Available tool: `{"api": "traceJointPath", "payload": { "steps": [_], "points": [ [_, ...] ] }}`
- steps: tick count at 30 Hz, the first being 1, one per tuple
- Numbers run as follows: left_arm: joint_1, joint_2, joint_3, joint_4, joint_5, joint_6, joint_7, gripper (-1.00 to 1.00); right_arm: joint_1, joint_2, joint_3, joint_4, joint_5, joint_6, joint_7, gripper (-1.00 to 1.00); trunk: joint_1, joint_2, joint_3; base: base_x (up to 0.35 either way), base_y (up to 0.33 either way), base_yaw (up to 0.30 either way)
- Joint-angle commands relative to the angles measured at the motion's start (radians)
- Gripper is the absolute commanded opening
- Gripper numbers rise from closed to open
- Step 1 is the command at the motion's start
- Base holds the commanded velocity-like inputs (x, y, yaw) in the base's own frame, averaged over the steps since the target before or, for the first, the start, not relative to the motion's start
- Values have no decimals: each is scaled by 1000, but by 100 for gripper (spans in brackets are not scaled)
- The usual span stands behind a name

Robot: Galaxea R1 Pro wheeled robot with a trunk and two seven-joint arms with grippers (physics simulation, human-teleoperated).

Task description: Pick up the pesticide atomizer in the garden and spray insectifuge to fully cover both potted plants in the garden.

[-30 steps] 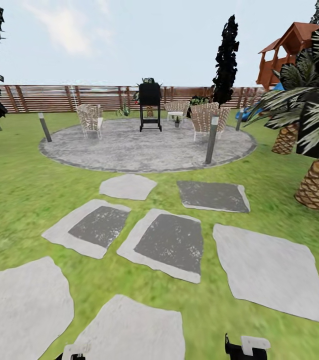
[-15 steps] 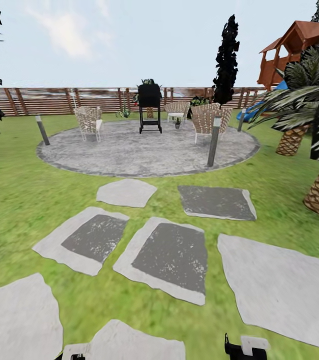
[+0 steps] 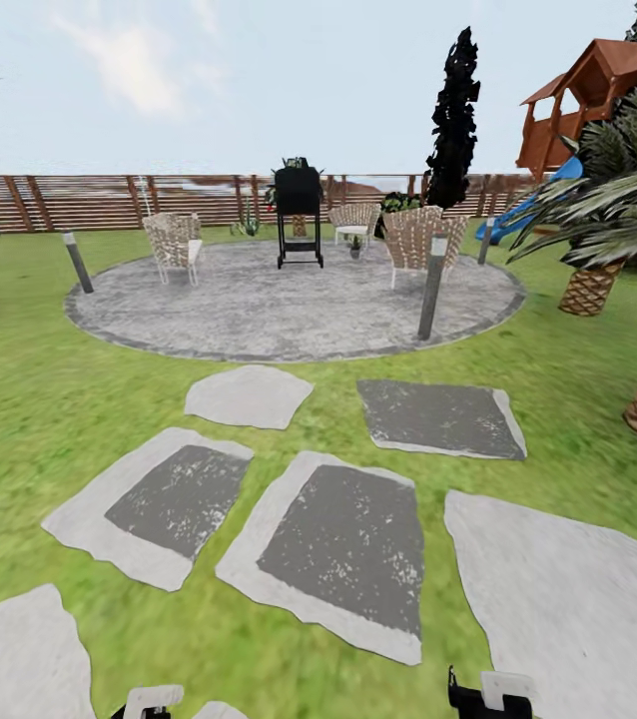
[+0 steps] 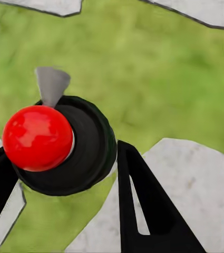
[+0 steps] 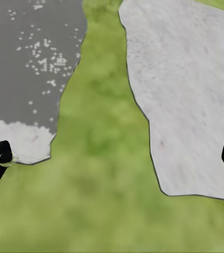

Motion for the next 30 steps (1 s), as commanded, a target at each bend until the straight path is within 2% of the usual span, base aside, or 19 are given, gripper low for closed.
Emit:
{"api": "traceJointPath", "payload": {
  "steps": [1, 30],
  "points": [
    [-1, 0, -1, 1, 3, -3, 1, -100, -1, 0, -7, 1, 11, -2, -4, 100, 0, 0, -1, 336, 0, 0],
    [-1, 0, 0, 1, 3, -3, 1, -100, -1, 0, -8, 1, 11, -2, -4, 100, 0, 0, -1, 336, 63, 0]
  ]
}}
